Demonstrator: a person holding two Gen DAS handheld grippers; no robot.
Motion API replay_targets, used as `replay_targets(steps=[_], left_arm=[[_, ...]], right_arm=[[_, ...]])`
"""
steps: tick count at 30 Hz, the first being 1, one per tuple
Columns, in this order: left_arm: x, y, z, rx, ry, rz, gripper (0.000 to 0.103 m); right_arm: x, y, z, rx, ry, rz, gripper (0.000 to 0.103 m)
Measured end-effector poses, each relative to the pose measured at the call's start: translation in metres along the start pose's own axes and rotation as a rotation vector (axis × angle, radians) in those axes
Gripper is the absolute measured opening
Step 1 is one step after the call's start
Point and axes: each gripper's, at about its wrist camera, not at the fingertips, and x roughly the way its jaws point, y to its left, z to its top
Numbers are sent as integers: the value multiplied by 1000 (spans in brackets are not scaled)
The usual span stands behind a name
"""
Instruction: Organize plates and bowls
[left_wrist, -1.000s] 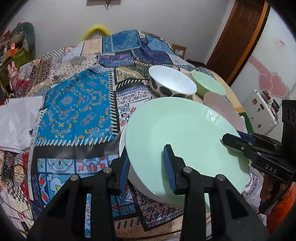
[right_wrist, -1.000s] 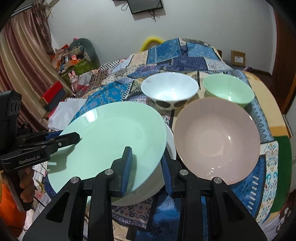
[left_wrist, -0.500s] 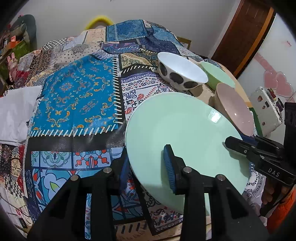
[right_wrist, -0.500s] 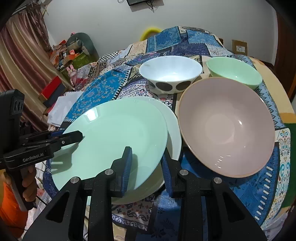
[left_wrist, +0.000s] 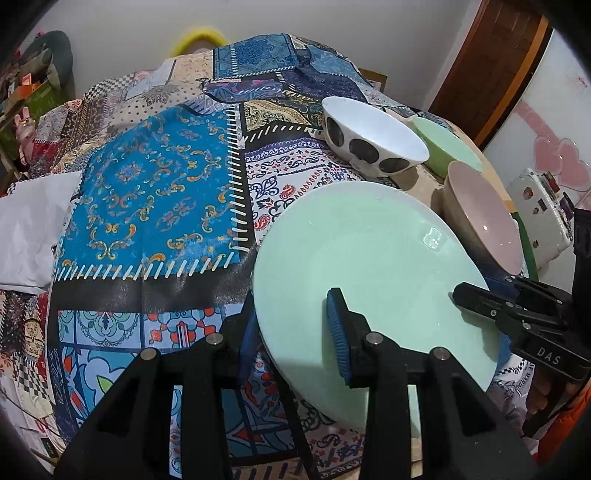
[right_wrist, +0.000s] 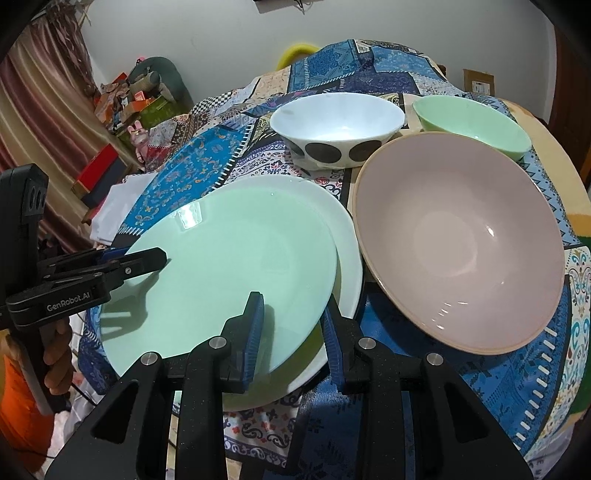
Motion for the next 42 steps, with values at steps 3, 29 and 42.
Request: replay_targets(steps=[3, 29, 42], left_arm=[[1, 0, 2, 1, -1, 10, 36], [-8, -5, 10, 35, -22, 61, 35], [-58, -76, 33, 153, -178, 21, 61]], right_arm=[[2, 1, 1, 3, -3, -2, 29], [-13, 0, -1, -29, -40, -44, 29], [-84, -33, 10, -5, -220, -94, 32]])
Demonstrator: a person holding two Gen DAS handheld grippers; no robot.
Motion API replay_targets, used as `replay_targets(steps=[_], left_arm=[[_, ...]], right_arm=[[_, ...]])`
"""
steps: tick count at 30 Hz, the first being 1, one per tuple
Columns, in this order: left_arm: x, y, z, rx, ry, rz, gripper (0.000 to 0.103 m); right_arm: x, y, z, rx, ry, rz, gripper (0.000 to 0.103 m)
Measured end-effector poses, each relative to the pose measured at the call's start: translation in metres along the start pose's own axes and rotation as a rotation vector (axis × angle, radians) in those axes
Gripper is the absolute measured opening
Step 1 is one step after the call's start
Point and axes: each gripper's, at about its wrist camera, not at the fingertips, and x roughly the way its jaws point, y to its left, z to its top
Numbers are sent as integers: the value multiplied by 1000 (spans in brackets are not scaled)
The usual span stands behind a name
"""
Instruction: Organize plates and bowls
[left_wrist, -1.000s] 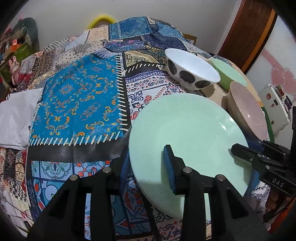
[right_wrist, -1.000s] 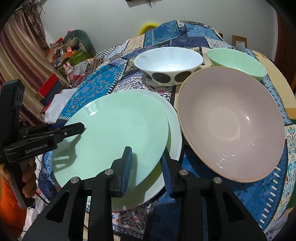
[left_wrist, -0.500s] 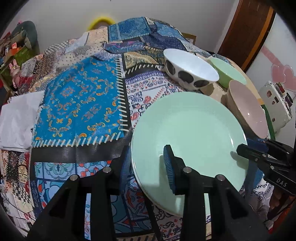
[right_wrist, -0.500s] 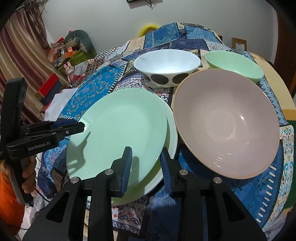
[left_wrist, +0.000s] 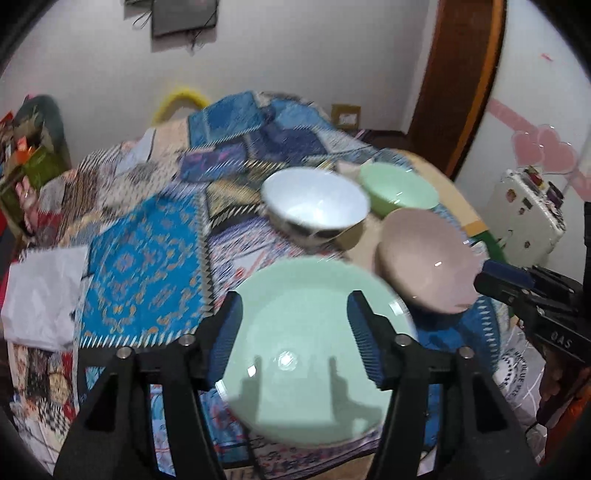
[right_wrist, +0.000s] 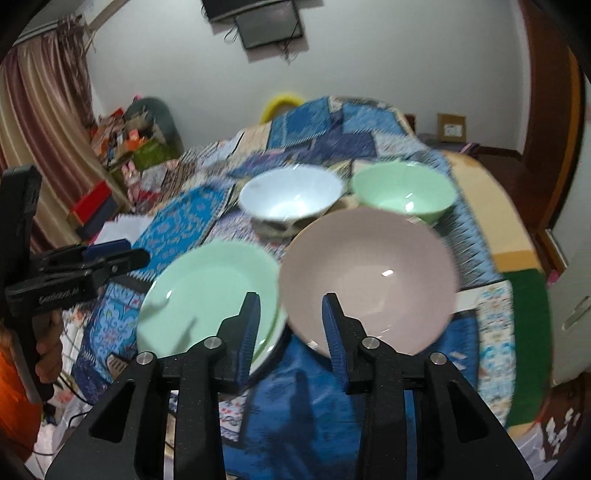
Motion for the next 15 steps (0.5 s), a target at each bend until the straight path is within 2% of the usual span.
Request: replay_targets(steps=[3, 9, 12, 15], left_arm=[[1, -18, 11, 16, -18, -25, 68], [16, -47, 27, 36, -18, -51, 76], [31, -57, 32, 34, 1, -60, 82], [51, -64, 36, 23, 41, -71, 82]], right_arm=[[-11, -12, 5, 6, -33, -36, 34], [-25, -38, 10, 18, -77, -103, 46], [-25, -50, 11, 34, -80, -120, 51], [-20, -63, 9, 61, -76, -127, 58]])
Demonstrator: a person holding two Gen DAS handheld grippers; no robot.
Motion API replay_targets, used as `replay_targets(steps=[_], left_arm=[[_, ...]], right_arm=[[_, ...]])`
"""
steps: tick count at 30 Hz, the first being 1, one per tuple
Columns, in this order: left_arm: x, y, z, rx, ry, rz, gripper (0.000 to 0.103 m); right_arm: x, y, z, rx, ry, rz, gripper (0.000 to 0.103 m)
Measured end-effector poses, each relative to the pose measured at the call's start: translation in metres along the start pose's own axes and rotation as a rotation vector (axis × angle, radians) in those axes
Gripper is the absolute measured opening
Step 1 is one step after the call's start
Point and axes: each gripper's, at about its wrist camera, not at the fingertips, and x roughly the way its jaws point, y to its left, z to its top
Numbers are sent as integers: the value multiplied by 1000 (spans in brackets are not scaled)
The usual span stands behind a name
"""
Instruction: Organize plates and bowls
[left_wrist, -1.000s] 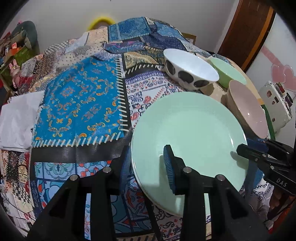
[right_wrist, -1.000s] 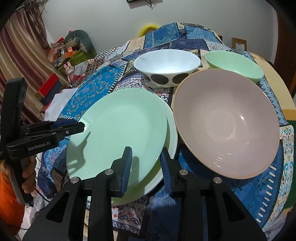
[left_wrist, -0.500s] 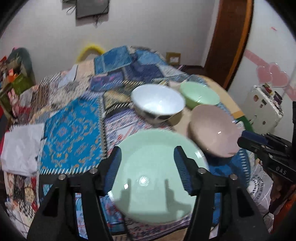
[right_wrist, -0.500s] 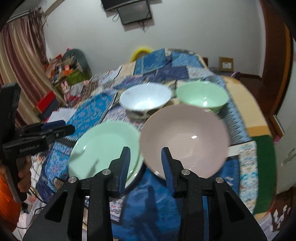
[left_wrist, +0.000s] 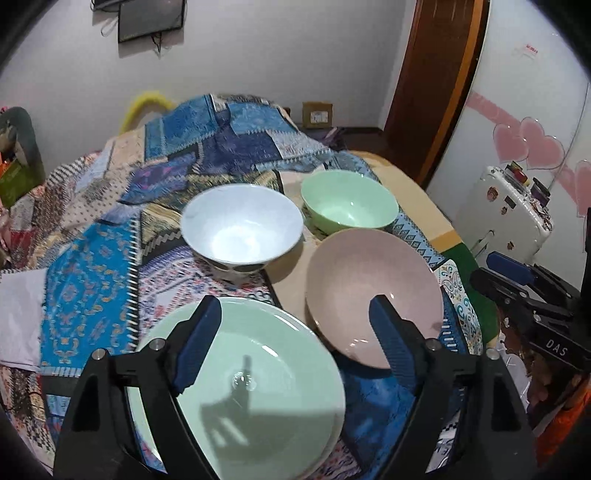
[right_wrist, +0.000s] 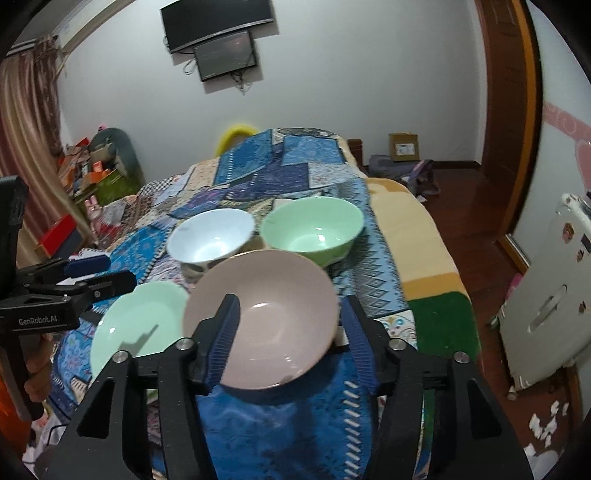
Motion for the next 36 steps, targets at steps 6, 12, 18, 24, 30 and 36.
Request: replay_targets(steps=[6, 12, 18, 24, 30, 36], left_arm=[[36, -7, 4, 6, 60, 9, 82], [64, -15, 3, 21, 92, 5, 73], [88, -17, 3, 18, 141, -11, 52], [106, -18, 1, 3, 193, -44, 33], [111, -26, -1, 22, 204, -42, 28], [107, -25, 0, 12, 207, -43, 28]], right_arm=[[21, -15, -7, 29, 41, 11, 59], [46, -24, -13, 44, 85, 49, 59], [64, -26, -19, 48, 121, 74, 42], [74, -32, -25, 74, 147, 95, 26], [74, -35, -27, 91, 151, 109, 20], [70, -33, -25, 97, 149, 101, 20]])
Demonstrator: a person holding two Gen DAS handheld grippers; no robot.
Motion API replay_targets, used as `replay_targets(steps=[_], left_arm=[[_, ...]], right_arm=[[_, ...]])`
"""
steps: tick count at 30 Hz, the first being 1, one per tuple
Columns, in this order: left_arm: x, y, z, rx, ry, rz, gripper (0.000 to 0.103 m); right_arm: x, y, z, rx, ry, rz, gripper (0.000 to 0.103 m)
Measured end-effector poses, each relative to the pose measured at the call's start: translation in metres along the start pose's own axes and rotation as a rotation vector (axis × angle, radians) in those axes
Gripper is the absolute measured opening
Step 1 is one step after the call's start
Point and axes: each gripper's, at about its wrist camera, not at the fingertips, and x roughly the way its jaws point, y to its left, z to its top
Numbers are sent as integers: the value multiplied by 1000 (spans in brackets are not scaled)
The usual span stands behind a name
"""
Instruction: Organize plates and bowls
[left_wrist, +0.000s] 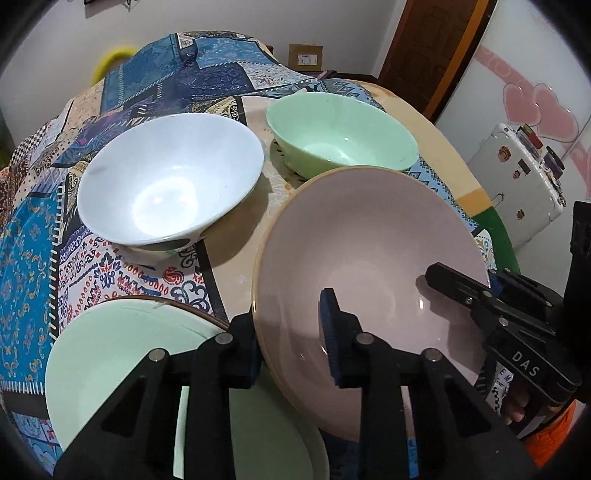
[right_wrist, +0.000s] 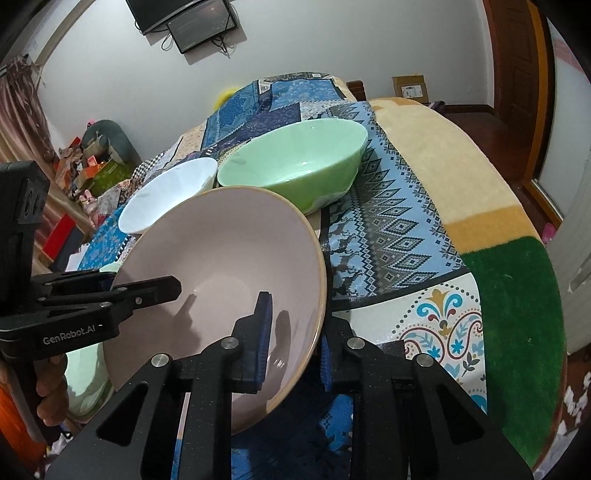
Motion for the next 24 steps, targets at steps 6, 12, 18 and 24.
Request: replay_targets(steps=[6, 12, 18, 24], left_arm=[[-13, -2, -1, -6, -23, -9, 28], [-38, -5, -2, -4, -65, -18, 28], [-68, -3, -6, -6, -112, -18, 28], [-99, 2, -15, -14, -158, -15, 28]], right_arm=[[-9, 5, 5, -2, -20, -3, 20], [-25, 12, 11, -15, -59, -4, 20], [-40, 25, 17, -36, -93, 0, 20], [-51, 44, 19, -61, -126, 7, 20]])
